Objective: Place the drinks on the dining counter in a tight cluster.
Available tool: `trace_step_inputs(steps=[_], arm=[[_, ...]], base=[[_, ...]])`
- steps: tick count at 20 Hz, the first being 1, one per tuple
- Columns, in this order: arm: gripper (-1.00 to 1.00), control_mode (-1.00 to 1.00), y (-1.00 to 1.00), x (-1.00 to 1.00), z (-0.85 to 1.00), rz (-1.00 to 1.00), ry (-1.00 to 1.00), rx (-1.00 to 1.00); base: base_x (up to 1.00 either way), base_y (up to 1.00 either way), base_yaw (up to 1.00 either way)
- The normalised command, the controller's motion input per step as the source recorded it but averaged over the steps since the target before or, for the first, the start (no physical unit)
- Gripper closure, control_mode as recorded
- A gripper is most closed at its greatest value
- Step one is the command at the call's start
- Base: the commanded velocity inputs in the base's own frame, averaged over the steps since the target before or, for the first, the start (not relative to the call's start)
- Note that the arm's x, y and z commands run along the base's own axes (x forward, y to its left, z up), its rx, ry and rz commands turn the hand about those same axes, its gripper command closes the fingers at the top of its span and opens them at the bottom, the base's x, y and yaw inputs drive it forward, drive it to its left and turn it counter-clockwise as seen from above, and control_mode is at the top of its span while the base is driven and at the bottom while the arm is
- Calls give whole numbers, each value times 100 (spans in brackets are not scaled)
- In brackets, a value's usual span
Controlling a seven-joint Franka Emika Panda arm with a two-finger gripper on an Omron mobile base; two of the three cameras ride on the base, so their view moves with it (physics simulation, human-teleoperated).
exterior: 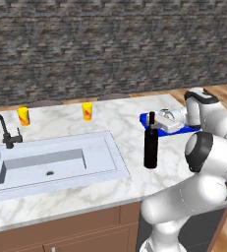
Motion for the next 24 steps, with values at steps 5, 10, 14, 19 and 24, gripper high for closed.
trace_step_inputs(steps=[5, 10, 14, 19, 24], arm=[[100, -100, -4, 1, -14, 3, -8, -6], [100, -100, -12, 11, -9, 0, -5, 1], [100, -100, -8, 19, -8, 0, -2, 4], [100, -100, 0, 8, -10, 0, -11, 0], [100, -100, 0, 3, -15, 0, -22, 0]], base=[[0, 0, 0], [0, 0, 0], [0, 0, 0], [0, 0, 0], [0, 0, 0]])
